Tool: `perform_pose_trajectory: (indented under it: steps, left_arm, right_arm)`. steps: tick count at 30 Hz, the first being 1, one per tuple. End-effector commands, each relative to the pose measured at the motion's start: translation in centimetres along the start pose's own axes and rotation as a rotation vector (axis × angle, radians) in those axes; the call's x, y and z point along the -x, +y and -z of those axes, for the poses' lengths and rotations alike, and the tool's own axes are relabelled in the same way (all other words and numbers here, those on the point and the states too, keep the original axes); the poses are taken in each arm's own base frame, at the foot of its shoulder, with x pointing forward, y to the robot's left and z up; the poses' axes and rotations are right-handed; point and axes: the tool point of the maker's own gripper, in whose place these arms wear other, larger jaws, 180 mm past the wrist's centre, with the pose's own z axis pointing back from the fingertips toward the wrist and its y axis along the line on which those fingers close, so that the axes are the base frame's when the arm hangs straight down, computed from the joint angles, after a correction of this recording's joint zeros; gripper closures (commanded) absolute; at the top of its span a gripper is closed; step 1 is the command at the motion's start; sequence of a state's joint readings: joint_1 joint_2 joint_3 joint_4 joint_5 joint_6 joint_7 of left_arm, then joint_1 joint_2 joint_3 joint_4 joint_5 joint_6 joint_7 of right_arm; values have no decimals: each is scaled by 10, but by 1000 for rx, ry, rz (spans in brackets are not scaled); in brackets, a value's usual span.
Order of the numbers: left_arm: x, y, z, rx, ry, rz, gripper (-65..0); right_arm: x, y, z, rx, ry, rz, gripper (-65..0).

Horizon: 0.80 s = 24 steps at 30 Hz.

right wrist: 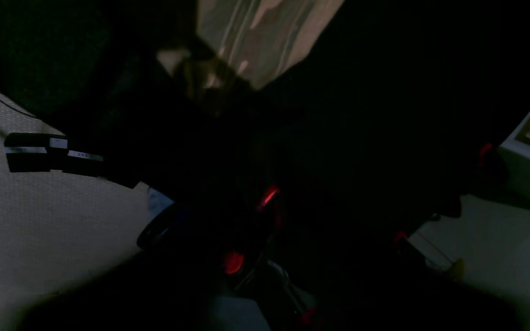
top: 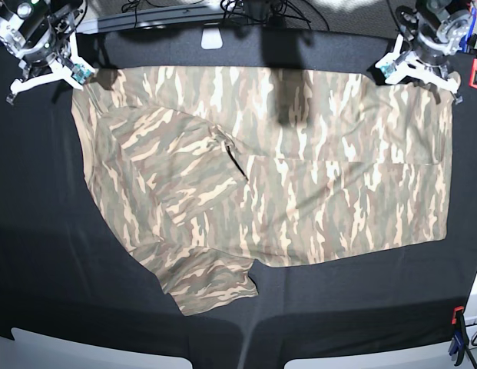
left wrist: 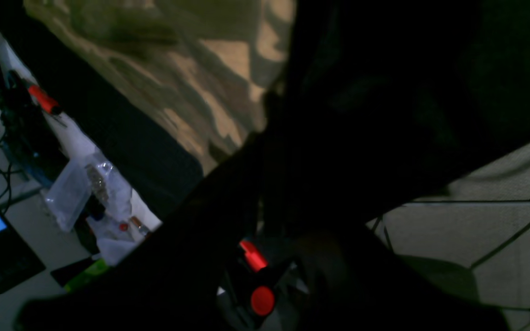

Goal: Layout the t-shirt on the table in an organized manner, then fold the t-shirt properly
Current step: 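Hold the collar edge with both grippers at the table edge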

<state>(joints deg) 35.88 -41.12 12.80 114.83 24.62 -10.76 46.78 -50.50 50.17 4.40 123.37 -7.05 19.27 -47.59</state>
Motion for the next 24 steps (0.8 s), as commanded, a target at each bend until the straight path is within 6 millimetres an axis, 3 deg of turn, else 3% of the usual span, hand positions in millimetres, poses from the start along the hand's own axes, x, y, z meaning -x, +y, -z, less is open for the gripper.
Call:
perform_pose_trajectory:
  steps: [1,3,4,9,14,19,24]
  left_arm:
    - [-2,10,-3,-32,-12,11,0]
    - [-2,10,-3,-31,-13,11,0]
    - [-2,10,-3,-31,-13,11,0]
    - [-2,10,-3,-31,-13,11,0]
    - [-2,10,-3,-32,-14,10,0]
    - [-3,10,-3,-32,-14,11,0]
    - [-2,10,-3,-31,-14,11,0]
  right_arm:
    - [-7,-6,-3,17,-30,-14,-197]
    - [-15,-6,-4,16,-77,-14,-309]
    - [-20,-5,-4,16,-106,-15,-334]
    - [-33,-2,-6,10,-177,-55,-338]
    - [-34,27,1,-103,-202,-134,-336]
    - [-28,21,19,-25,-169,-200,-336]
    - [-44,27,33,-14,-217,-259,-336]
